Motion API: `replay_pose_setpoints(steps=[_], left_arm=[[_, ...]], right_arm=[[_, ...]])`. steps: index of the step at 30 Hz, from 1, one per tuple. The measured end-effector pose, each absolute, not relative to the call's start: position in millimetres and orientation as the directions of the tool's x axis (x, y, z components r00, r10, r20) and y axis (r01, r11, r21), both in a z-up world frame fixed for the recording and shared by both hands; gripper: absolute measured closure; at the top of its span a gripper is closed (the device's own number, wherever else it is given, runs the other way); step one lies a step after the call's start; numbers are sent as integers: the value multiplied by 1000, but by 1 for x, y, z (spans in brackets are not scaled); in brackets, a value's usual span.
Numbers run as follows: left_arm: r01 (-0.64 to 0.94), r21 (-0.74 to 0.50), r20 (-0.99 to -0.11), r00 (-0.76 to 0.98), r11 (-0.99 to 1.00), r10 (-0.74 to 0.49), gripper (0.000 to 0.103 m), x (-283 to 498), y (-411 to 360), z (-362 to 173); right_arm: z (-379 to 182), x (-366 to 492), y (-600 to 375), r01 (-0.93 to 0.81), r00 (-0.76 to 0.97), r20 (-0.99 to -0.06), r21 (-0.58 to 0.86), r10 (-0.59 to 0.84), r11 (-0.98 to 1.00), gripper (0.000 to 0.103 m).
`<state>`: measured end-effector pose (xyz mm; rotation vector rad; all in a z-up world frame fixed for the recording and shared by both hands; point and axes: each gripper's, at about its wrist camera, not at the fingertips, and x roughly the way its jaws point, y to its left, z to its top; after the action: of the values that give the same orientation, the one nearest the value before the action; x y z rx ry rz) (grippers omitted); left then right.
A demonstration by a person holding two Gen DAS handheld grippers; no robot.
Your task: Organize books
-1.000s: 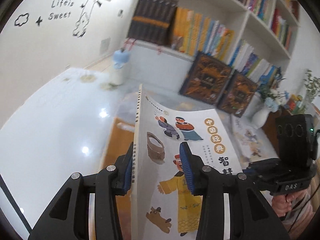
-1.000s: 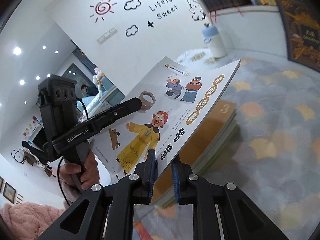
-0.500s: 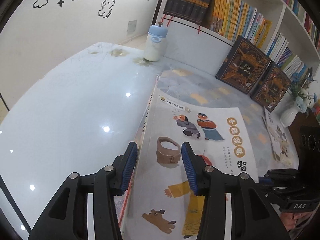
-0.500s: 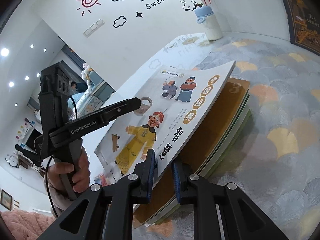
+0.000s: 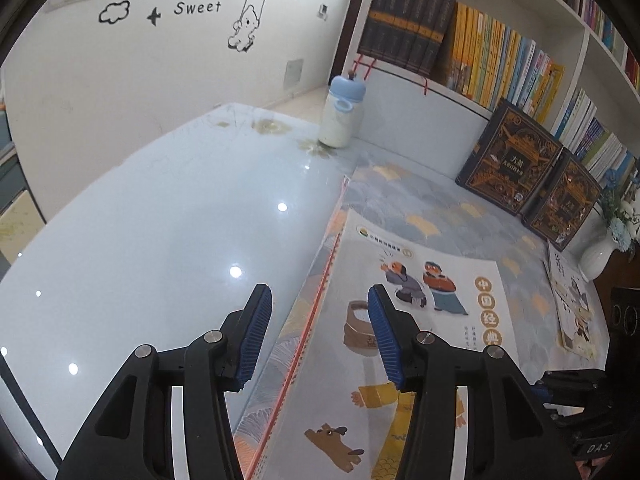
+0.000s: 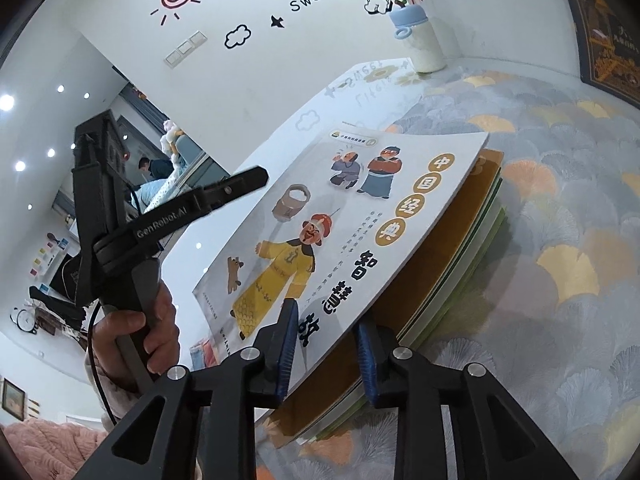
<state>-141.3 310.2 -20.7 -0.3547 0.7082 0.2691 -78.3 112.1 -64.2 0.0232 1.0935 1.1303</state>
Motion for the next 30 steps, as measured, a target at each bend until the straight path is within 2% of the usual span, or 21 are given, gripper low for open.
replay_pose_setpoints(steps=[5, 13, 17, 22, 24, 26, 28, 30], left_arm=[[-326, -256, -639, 764, 910, 94, 53, -144, 301, -7], [-198, -271, -583, 813, 942, 3, 50, -138, 251, 22], [-103, -213, -552, 833, 972, -33, 42, -122, 202, 39], [44, -197, -492, 860, 979, -137, 41, -110, 134, 49], [82, -186, -501, 850, 979, -166, 41, -103, 112, 49], [119, -222, -519, 826, 968, -220, 41, -94, 97, 52], [154, -312, -511, 805, 938, -302, 41, -79, 91, 58], [163, -322, -513, 798, 933, -316, 41, -64, 80, 64]], right_arm=[[-59, -80, 99, -686, 25, -692, 513, 721, 516, 50], [-39, -81, 38, -661, 110, -643, 522, 758, 539, 50], [-28, -72, -27, -598, 241, -621, 510, 746, 618, 50], [-20, -52, -137, -442, 450, -577, 520, 682, 731, 50], [-18, -41, -179, -368, 523, -552, 541, 650, 756, 50], [-17, -30, -219, -283, 601, -516, 577, 610, 766, 50], [-19, -19, -253, -214, 617, -525, 605, 587, 767, 50], [-18, -19, -279, -170, 658, -493, 639, 569, 750, 50]])
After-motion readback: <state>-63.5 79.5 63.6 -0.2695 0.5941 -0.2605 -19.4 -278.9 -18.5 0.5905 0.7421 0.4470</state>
